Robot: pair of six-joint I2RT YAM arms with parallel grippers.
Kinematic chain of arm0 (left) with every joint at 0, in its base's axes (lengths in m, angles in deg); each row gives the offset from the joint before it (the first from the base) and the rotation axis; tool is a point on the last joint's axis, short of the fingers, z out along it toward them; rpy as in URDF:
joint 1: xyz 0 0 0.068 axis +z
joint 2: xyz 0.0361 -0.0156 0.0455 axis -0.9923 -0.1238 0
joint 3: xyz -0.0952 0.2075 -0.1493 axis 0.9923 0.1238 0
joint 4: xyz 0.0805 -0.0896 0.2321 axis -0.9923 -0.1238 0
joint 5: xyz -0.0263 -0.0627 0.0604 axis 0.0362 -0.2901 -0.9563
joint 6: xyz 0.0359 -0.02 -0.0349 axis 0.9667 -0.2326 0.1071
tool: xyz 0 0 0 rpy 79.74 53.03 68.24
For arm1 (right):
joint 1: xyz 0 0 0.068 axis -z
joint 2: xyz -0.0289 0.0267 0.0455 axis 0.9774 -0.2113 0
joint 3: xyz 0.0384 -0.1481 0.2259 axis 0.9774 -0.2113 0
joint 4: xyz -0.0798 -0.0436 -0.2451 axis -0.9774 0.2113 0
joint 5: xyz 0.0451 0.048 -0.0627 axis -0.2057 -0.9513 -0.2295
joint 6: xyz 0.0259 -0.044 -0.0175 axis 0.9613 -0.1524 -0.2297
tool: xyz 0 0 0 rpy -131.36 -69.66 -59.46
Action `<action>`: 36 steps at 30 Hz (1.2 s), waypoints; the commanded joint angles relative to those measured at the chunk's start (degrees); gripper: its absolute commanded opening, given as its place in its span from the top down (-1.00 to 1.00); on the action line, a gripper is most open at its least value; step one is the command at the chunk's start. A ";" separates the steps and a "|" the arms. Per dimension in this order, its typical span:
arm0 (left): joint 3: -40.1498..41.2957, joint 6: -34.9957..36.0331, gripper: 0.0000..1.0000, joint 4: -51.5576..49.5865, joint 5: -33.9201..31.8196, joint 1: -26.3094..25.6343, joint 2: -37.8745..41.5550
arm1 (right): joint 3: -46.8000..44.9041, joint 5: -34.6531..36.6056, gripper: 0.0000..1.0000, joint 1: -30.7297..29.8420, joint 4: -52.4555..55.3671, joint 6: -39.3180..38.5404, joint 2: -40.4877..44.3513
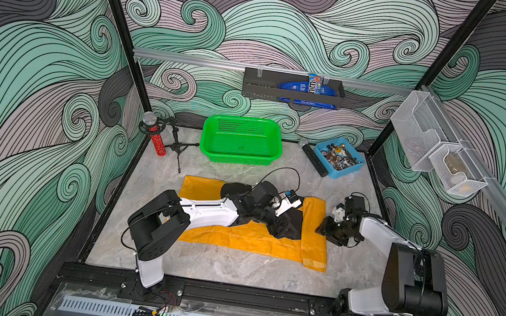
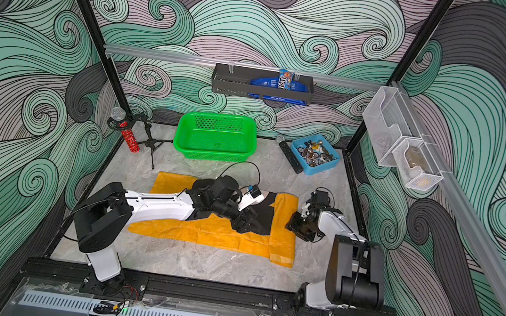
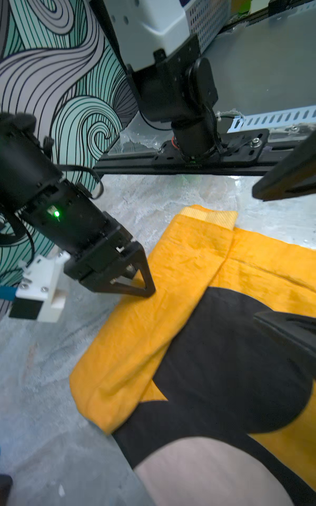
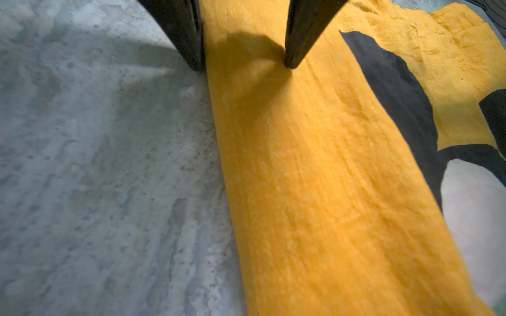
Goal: Roll up the pillowcase
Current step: Roll the pillowcase at the center of the board.
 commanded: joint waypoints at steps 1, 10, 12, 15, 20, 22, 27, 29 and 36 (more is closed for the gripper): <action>1.78 -0.88 -0.36 0.45 0.97 1.89 2.95 | -0.76 -3.15 0.07 0.54 -3.16 -1.39 -0.79; 4.43 -0.62 -0.36 -0.86 1.07 4.62 4.33 | -1.45 -6.19 0.61 0.71 -5.16 -2.09 1.53; 4.36 -0.70 -0.36 -1.04 1.25 4.71 4.10 | -1.15 -6.32 0.77 0.71 -5.04 -1.85 2.34; 4.10 -0.79 -0.36 -1.63 1.51 4.71 3.77 | -0.98 -4.77 0.93 0.71 -4.88 -0.78 3.68; 3.85 -0.79 -0.36 -2.45 1.60 4.71 3.63 | 1.31 3.62 0.95 0.87 -0.79 -0.24 4.17; 3.66 -0.79 -0.36 -2.79 1.60 4.71 3.44 | 2.46 7.65 0.95 1.13 1.24 -0.14 3.90; 3.05 -0.62 -0.36 -3.62 1.43 4.79 3.04 | 5.61 12.79 0.95 1.02 5.32 1.90 3.07; 2.77 -0.49 -0.36 -3.92 1.23 4.80 2.87 | 6.67 12.62 0.94 0.58 6.75 3.52 2.59; 2.42 0.04 -0.36 -4.81 0.99 5.11 2.57 | 9.46 12.85 0.71 -4.98 9.60 8.68 2.90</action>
